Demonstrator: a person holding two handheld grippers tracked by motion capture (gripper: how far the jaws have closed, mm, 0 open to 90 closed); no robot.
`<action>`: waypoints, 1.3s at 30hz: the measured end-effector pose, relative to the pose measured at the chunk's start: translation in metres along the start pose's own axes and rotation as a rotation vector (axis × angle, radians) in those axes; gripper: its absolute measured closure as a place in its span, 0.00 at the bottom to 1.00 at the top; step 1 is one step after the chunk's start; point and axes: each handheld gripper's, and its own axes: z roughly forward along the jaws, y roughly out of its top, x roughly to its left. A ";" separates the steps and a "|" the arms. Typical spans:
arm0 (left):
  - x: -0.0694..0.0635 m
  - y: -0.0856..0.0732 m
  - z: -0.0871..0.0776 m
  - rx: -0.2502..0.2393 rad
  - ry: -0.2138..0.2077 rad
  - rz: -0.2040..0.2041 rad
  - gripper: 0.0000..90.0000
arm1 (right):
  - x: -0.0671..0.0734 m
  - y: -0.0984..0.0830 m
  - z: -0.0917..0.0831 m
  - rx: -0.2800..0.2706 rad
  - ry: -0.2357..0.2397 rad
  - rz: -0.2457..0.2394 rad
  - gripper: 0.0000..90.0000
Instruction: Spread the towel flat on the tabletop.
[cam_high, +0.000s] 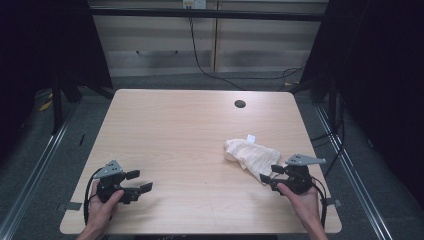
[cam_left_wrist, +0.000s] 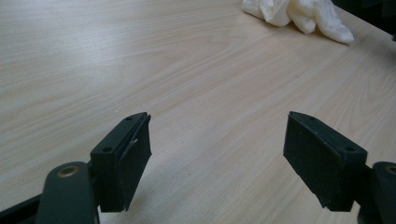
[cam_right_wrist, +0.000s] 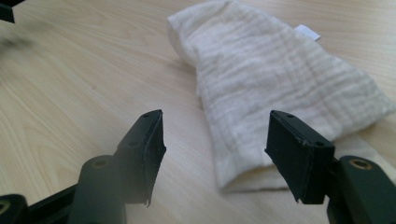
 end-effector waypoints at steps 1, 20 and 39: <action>0.000 0.000 0.000 0.000 0.000 0.000 0.26 | -0.001 0.003 0.001 -0.005 0.003 0.004 0.42; 0.001 -0.001 -0.001 0.006 0.000 0.002 0.26 | -0.012 0.061 0.042 0.051 0.016 -0.060 0.35; 0.001 -0.002 0.000 0.019 -0.001 0.002 0.26 | -0.028 0.038 0.095 0.219 0.020 -0.062 0.65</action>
